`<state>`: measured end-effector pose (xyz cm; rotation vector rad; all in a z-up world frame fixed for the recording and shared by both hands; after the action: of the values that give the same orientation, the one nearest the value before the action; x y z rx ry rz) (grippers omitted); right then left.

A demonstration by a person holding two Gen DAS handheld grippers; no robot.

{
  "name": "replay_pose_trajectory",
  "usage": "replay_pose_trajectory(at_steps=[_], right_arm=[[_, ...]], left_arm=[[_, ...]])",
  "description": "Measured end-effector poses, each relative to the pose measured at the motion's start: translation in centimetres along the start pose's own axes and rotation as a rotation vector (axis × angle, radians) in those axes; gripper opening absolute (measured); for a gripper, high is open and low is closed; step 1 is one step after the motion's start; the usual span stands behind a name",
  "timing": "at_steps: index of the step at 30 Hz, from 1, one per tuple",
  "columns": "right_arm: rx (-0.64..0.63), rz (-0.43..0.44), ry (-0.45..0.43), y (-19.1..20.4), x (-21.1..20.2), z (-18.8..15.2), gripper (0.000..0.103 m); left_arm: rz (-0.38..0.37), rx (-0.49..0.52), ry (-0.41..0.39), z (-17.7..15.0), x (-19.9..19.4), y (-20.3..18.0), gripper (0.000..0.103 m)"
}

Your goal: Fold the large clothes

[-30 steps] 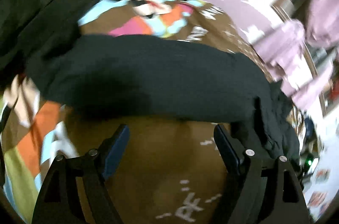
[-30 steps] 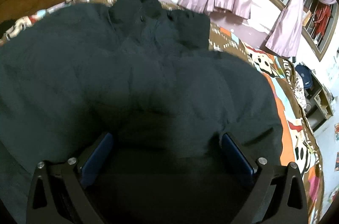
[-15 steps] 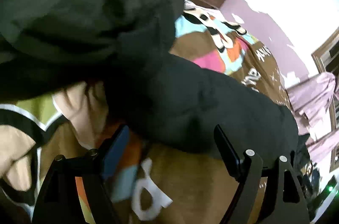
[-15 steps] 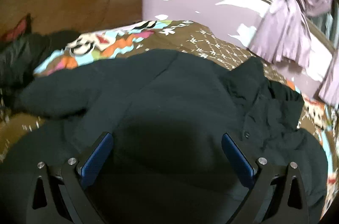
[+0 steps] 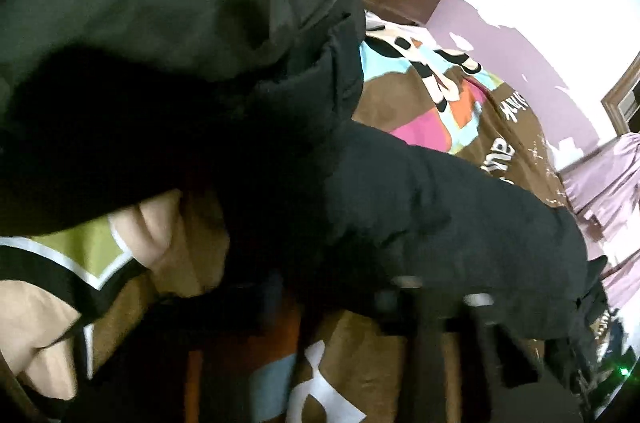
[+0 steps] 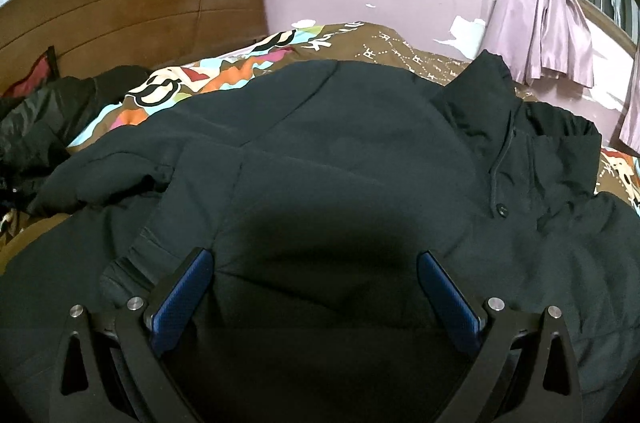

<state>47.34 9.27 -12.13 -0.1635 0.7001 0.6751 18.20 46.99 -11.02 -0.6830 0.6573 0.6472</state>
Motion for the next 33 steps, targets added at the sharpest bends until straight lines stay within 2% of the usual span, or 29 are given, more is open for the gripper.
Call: replay_pose_trajectory(at_steps=[2, 5, 9, 11, 15, 18, 23, 26, 29, 33], right_arm=[[0.002, 0.002, -0.002, 0.0, -0.1, 0.0, 0.103], [0.003, 0.002, -0.003, -0.1, -0.1, 0.0, 0.103], [0.029, 0.001, -0.026, -0.4, -1.4, 0.3, 0.103], [0.061, 0.008, -0.048, -1.0, -2.7, 0.4, 0.103], [0.114, -0.007, -0.016, -2.8, -4.8, -0.2, 0.103], [0.168, -0.002, 0.0, -4.6, -7.1, -1.1, 0.103], [0.238, -0.014, -0.039, -8.0, -11.5, -2.2, 0.103], [0.28, -0.007, -0.041, -9.8, -12.9, -2.9, 0.103], [0.362, 0.024, -0.047, -11.6, -13.9, -3.4, 0.103], [0.48, 0.105, -0.088, -13.7, -15.7, -3.7, 0.103]], left_arm=[[-0.019, -0.027, -0.067, 0.1, -1.4, 0.0, 0.007], [-0.041, 0.022, -0.153, 0.5, -3.6, -1.9, 0.004], [-0.11, 0.128, -0.237, 0.8, -6.4, -6.1, 0.003], [-0.161, 0.211, -0.272, 0.7, -8.1, -9.1, 0.003], [-0.254, 0.345, -0.329, -0.1, -10.4, -14.4, 0.003], [-0.364, 0.435, -0.352, -1.2, -11.7, -19.2, 0.003], [-0.527, 0.563, -0.311, -4.6, -12.3, -26.2, 0.003], [-0.586, 0.656, -0.269, -6.8, -11.8, -29.6, 0.003], [-0.64, 0.755, -0.164, -10.2, -9.9, -32.6, 0.003], [-0.645, 0.833, -0.007, -14.3, -7.8, -35.2, 0.003]])
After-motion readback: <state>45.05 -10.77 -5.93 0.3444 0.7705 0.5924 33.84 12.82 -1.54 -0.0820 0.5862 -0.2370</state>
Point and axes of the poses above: each gripper's, at about its wrist camera, not at the fingertips, and x roughly the way its jaws point, y to its left, z to its top, the point moved 4 cm from there along x, roughly the way its jaws point, and after that the axes turned 10 degrees about x, right-handed, at the moved point
